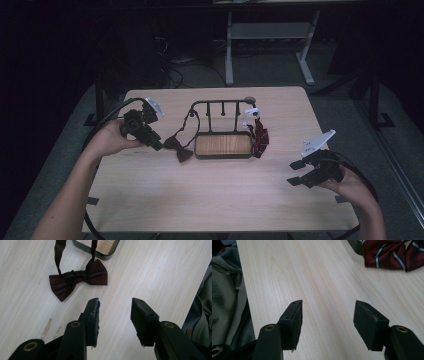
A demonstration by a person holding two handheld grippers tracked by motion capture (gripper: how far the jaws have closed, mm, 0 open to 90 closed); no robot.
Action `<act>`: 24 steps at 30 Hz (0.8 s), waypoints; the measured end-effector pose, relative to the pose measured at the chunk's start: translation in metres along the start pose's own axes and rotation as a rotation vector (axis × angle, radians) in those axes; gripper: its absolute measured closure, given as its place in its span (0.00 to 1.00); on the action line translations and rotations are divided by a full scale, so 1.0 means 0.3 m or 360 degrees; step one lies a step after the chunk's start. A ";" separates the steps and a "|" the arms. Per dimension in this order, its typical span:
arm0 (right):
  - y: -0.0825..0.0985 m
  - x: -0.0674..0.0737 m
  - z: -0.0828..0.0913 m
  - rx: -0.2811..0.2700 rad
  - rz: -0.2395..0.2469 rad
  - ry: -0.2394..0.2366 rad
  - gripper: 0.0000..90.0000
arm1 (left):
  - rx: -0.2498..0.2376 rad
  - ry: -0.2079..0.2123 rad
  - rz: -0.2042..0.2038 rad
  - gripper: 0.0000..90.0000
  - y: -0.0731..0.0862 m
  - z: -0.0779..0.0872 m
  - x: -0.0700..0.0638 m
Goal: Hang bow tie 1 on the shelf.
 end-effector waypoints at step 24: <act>0.028 -0.019 -0.008 0.0014 -0.0026 0.0000 0.43 | -0.0026 0.0010 0.0016 0.56 0.038 -0.054 -0.029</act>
Point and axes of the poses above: each handheld gripper's, and its own axes: z roughly backward along the jaws, y roughly out of its underside, x roughly to its left, the point moved 6 cm from there along -z, roughly forward along the jaws, and after that the axes turned 2 degrees about -y, right-handed, at the moved point
